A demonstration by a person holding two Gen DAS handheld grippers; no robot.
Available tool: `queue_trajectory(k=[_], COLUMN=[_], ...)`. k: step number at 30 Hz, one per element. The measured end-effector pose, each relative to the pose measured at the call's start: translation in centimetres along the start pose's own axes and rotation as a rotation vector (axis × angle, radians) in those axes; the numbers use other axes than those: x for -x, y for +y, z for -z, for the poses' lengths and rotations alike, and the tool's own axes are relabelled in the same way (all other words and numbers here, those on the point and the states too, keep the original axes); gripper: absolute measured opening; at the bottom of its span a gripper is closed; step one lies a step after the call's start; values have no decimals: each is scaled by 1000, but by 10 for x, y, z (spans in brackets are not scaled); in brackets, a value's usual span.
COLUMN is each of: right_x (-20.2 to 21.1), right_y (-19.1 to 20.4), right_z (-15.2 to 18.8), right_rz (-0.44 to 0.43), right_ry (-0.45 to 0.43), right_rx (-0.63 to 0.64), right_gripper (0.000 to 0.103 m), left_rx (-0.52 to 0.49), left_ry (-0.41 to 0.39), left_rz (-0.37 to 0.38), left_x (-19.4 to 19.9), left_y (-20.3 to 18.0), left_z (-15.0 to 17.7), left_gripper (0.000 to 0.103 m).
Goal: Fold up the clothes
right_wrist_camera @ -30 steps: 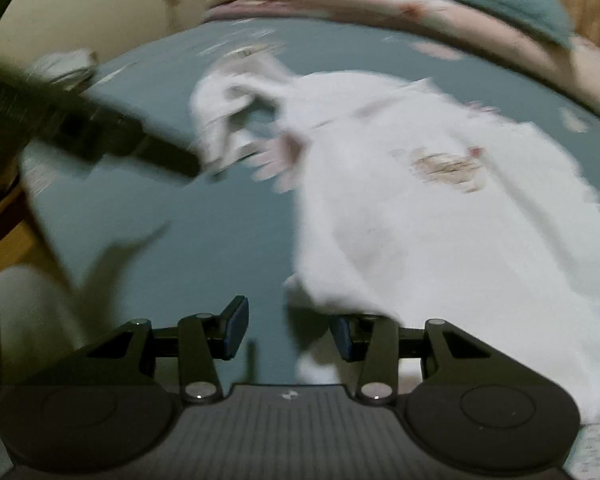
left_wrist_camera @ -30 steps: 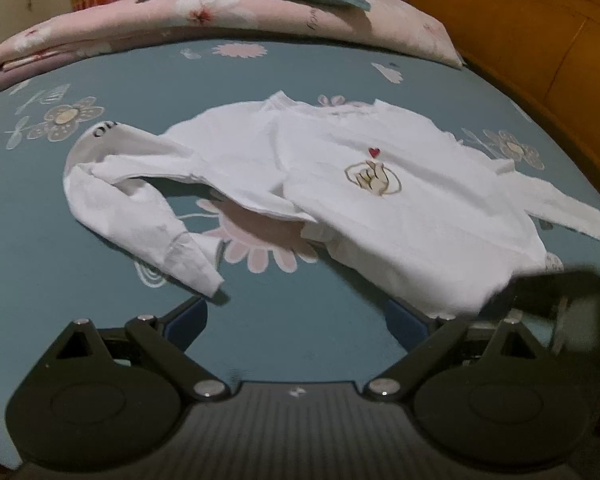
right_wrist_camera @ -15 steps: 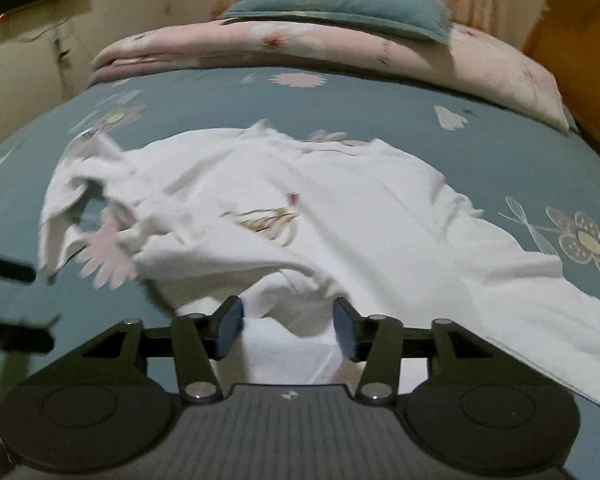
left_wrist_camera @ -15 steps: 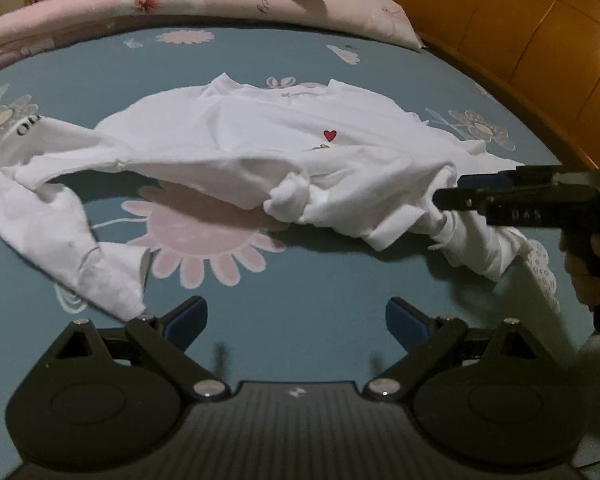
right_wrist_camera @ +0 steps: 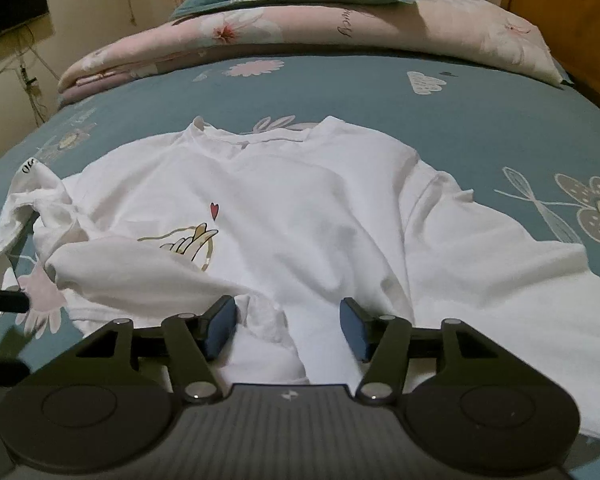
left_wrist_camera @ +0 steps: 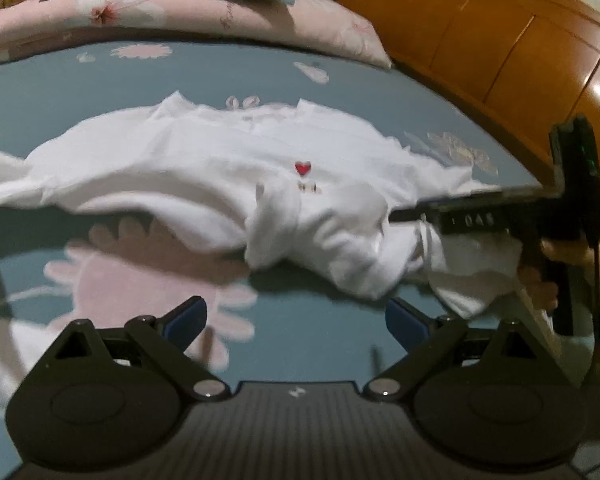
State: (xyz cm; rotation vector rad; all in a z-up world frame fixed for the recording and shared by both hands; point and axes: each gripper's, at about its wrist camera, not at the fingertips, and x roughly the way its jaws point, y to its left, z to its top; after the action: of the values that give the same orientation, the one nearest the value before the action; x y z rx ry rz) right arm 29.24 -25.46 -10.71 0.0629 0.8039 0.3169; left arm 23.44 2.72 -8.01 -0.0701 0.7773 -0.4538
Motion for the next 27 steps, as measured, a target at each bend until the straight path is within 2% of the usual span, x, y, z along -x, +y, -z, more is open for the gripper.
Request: queue_trajectory(k=[2, 7, 12, 14, 19, 22, 23, 24, 27], right_x=[-2, -1, 17, 29, 51, 55, 53, 51, 45], right_y=[-5, -7, -3, -1, 1, 4, 6, 8, 8], right_z=[-1, -1, 0, 0, 6, 11, 12, 13, 17], right_rz=[-23, -43, -45, -51, -56, -63, -58, -51, -59], right_ry=[-1, -13, -47, -66, -100, -118, -124, -132, -174], right_rx=[-12, 6, 45, 66, 72, 80, 90, 92, 47], right_gripper=[65, 65, 65, 65, 65, 65, 65, 65, 65], left_rx=[-23, -93, -99, -134, -216, -204, -184, -169, -180], left_ry=[-44, -95, -82, -60, -93, -103, -113, -133, -175], left_rz=[6, 56, 103, 95, 59, 34, 17, 0, -11], left_x=[-4, -14, -14, -14, -10, -15, -16, -14, -7], left_y=[3, 9, 17, 15, 6, 8, 10, 10, 8], left_z=[-3, -9, -2, 3, 9, 5, 3, 1, 1], left_gripper=[94, 87, 80, 75, 72, 54, 39, 31, 31])
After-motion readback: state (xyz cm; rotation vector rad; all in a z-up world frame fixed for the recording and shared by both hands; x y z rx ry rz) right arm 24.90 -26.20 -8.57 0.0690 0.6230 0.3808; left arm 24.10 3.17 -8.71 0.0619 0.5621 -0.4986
